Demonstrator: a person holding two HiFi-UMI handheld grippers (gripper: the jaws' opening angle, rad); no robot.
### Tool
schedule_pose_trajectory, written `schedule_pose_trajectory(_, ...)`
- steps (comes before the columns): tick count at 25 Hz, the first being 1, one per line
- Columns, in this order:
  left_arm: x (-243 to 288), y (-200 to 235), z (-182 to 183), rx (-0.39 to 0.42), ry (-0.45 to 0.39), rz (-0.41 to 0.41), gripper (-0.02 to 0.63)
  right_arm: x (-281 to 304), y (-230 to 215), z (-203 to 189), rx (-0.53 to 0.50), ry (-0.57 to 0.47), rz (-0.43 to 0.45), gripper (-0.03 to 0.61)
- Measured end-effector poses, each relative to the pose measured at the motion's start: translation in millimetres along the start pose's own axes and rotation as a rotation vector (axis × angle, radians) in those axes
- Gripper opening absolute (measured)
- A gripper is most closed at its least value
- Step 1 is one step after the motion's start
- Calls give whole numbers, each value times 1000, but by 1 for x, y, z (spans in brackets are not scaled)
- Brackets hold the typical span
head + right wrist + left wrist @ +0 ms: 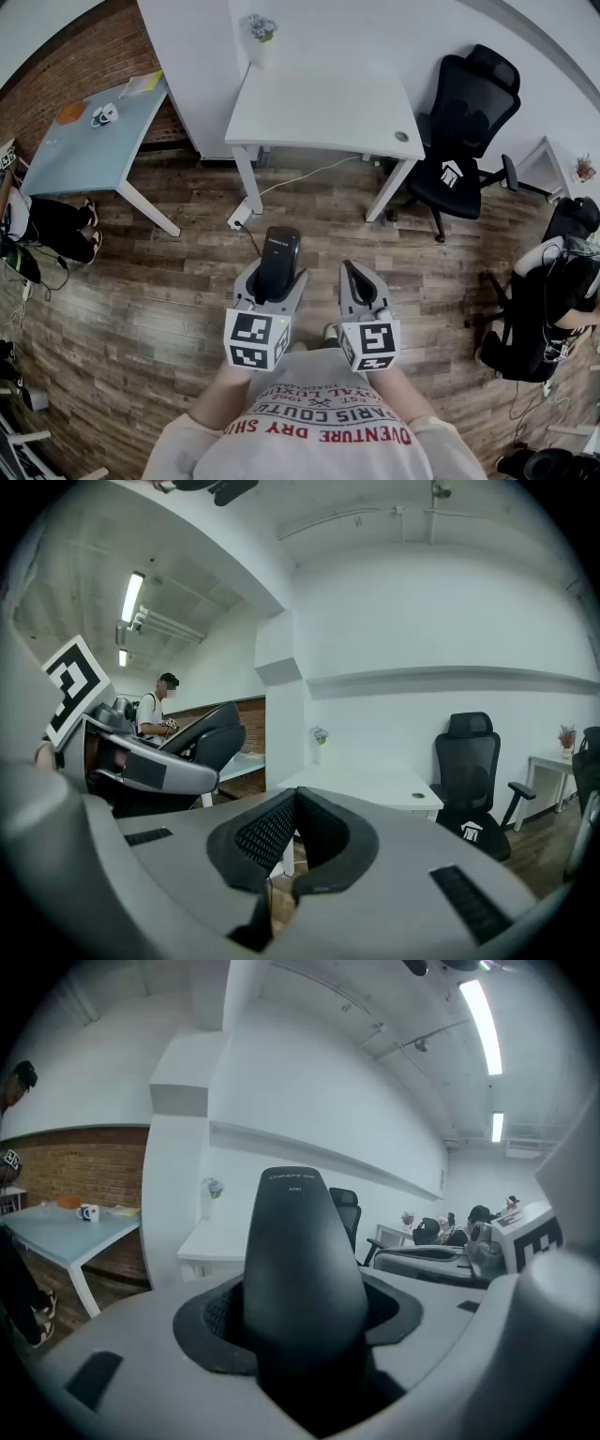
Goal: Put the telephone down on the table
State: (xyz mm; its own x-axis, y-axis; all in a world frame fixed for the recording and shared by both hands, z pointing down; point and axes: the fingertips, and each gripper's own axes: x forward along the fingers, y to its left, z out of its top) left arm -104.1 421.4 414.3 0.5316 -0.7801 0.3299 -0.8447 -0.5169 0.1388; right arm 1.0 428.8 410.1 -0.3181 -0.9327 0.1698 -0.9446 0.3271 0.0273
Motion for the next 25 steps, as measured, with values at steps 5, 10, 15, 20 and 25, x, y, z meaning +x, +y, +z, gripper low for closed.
schedule_pose_trajectory(5, 2, 0, 1, 1, 1, -9, 302, 1, -1, 0, 0, 5, -9, 17)
schedule_pose_trajectory(10, 1, 3, -1, 0, 6, -17, 302, 3, 3, -1, 3, 11, -11, 17)
schedule_pose_trajectory(15, 2, 10, -3, -13, 8, -23, 302, 6, 4, -5, 54, 20, -31, 17)
schedule_pose_trajectory(20, 10, 15, -5, -26, 15, -28, 302, 13, -2, -13, 57, 50, -49, 17)
schedule_pose_trajectory(25, 34, 16, -4, -28, 27, -18, 302, 29, -23, -21, 73, 64, -46, 17)
